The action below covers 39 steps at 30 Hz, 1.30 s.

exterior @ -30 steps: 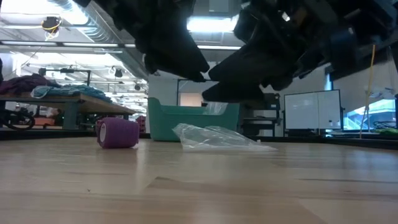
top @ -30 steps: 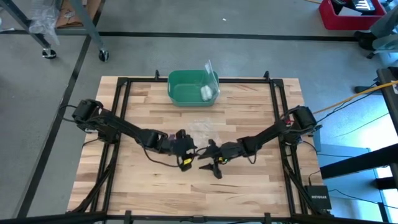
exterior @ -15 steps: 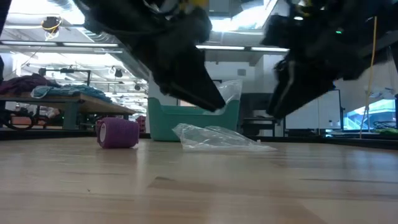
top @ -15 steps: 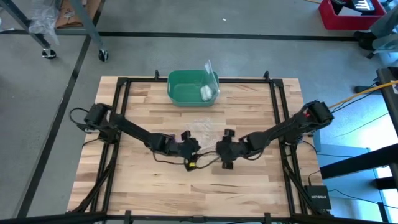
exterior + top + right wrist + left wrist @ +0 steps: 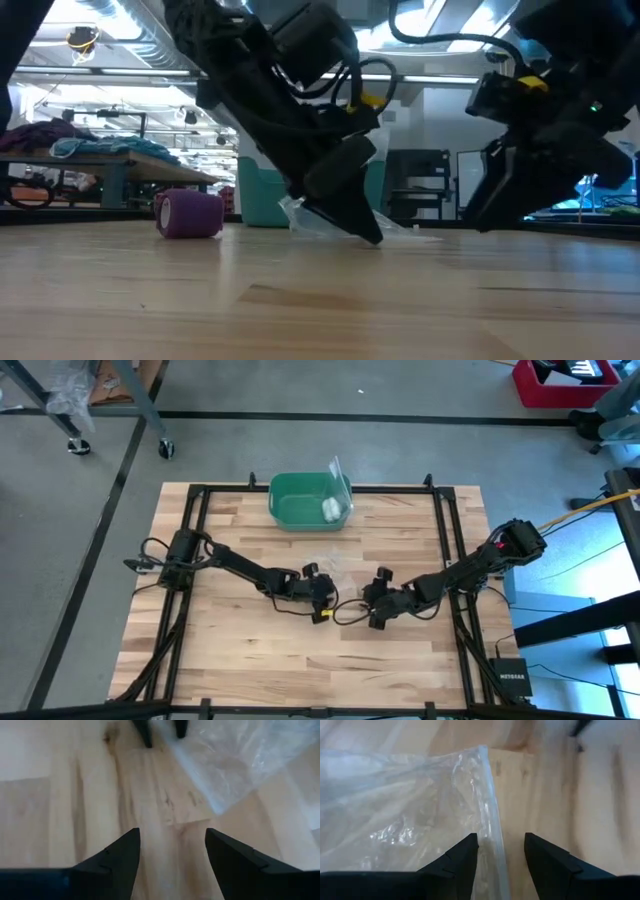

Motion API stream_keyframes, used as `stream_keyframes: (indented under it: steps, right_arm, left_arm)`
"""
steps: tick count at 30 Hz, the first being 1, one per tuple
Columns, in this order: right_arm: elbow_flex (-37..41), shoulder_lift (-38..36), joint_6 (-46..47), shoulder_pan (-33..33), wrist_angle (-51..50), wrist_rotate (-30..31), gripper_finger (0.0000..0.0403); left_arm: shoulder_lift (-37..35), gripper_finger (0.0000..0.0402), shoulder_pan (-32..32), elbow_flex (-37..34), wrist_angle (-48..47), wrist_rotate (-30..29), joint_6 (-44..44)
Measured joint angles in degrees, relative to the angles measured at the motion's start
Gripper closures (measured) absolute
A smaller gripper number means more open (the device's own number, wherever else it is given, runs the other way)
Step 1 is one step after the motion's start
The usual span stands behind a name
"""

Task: Roll bandage
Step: Put the violet bandage into the zip bag

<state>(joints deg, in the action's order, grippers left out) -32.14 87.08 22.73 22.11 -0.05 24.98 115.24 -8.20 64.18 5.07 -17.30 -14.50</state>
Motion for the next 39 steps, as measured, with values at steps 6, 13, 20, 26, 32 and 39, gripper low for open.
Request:
stream_keyframes:
  steps: [6,13,20,26,32,39]
  right_arm:
    - [0.13,0.01,0.64,0.00,1.42,-1.00,0.0175]
    - [0.12,0.01,-2.78,0.07,8.72,-3.74,0.0175]
    - [0.12,0.03,-8.40,0.07,18.18,-8.46,0.0175]
    - [0.11,0.16,-14.68,0.07,24.66,-10.62,0.0175]
    - [-1.71,0.19,-23.47,0.07,26.40,-10.59,0.0175]
    - [-7.92,0.19,-37.75,0.07,21.71,-7.56,0.0175]
  left_arm:
    - [0.04,0.0291,0.33,0.01,-0.29,-1.10,2.93]
    - [-0.33,0.0392,0.24,0.00,-1.40,-2.77,6.45]
    - [-4.53,0.0398,-0.61,4.26,-12.01,-3.50,8.50]
    - [-8.16,0.0399,-2.56,5.71,-14.26,-1.94,8.09]
    - [-11.47,0.0399,-4.09,5.97,-15.58,-1.51,5.70]
    - [-14.31,0.0400,-5.22,5.97,-17.17,-2.54,5.48]
